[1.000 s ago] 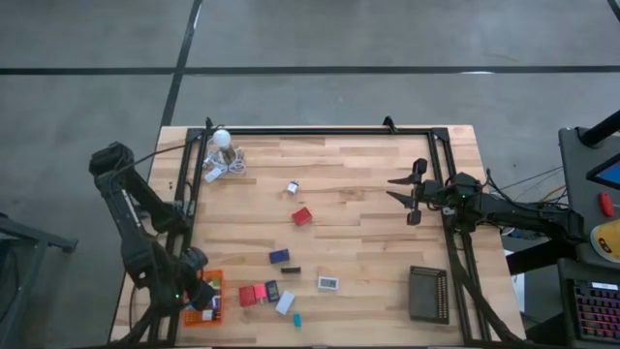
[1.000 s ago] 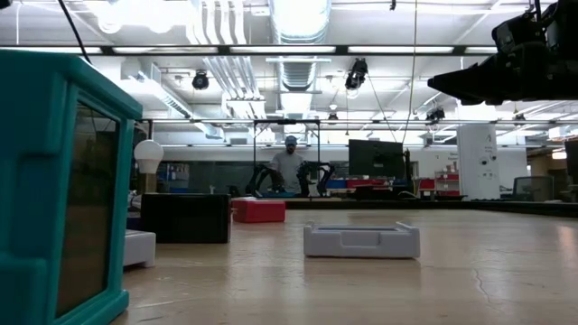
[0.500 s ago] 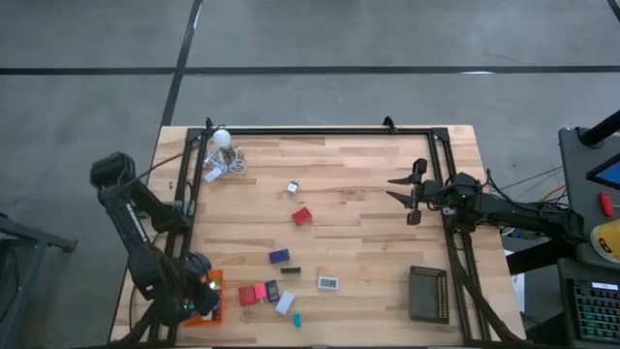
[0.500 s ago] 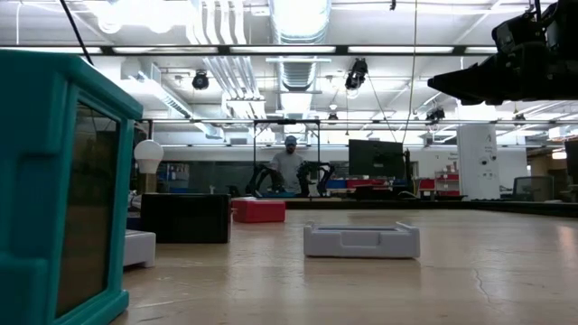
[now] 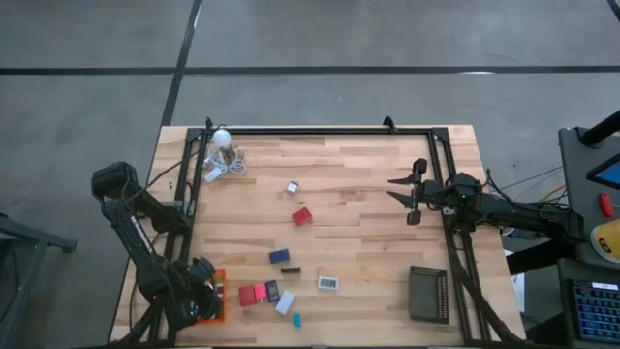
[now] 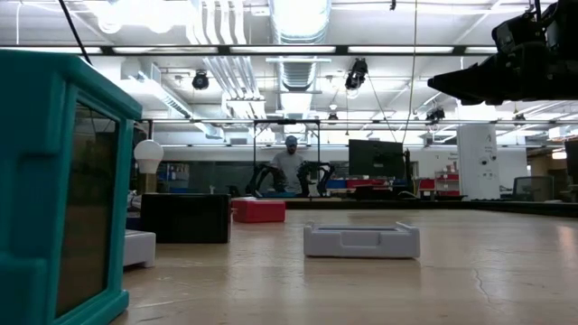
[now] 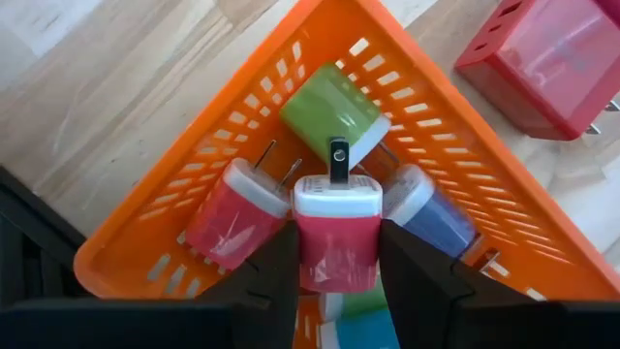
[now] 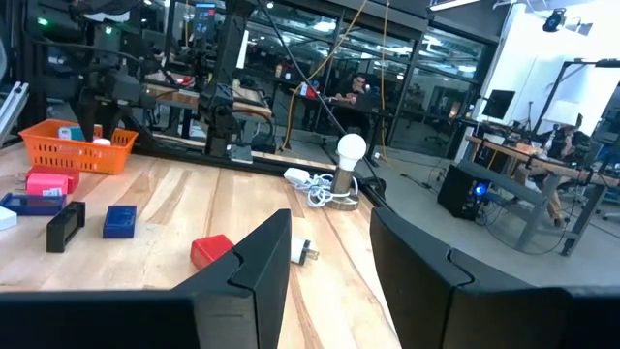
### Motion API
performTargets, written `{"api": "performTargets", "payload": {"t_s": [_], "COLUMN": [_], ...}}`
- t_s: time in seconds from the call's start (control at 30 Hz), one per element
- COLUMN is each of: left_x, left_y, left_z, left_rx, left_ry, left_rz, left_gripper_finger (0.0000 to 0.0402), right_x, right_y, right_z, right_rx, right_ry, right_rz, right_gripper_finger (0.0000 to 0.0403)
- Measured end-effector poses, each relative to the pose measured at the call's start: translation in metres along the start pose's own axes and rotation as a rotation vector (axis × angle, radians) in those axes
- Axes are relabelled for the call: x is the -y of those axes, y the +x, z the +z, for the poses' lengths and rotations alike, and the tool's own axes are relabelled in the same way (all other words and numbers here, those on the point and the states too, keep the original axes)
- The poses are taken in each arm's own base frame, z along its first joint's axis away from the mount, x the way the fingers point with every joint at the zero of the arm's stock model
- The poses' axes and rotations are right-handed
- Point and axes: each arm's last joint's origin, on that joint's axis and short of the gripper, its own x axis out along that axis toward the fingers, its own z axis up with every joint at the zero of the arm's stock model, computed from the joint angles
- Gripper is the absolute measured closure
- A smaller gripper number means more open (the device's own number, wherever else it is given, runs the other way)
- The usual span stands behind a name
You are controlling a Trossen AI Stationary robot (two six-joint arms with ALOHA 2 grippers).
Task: Pick & Place Office items
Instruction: Put the white pink charger adapter into the orange bin, then put the bottom red charger adapter into the orange bin
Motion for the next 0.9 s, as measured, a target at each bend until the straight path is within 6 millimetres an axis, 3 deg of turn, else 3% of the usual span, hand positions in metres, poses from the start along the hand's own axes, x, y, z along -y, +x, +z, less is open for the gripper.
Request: {"api": "performTargets", "payload": {"t_s": [0.3,0.67,0.9], "left_x": [0.0003,0.0013,0.0013], "left_y": [-0.0009,-0.0009,-0.0011], "left_z": [0.0,-0.0004,-0.0004], "left_rx": [-0.003,-0.008,-0.008], "left_ry": [-0.001,-0.003,-0.003], "left_rz": [-0.008,-0.019,-0.02], "left_gripper_finger": [0.0274,0.0207,0.0199], "right_x": [0.0,0.0,0.0], "right_y": [0.0,0.0,0.0], "right_z": [0.0,0.0001,0.0001], "right_rx": [0.0,0.0,0.0], "right_ry": [0.0,0.0,0.0], "right_rz": [0.001,0.0,0.0], "right_gripper_finger": [0.0264,0.0264,0.0264]}}
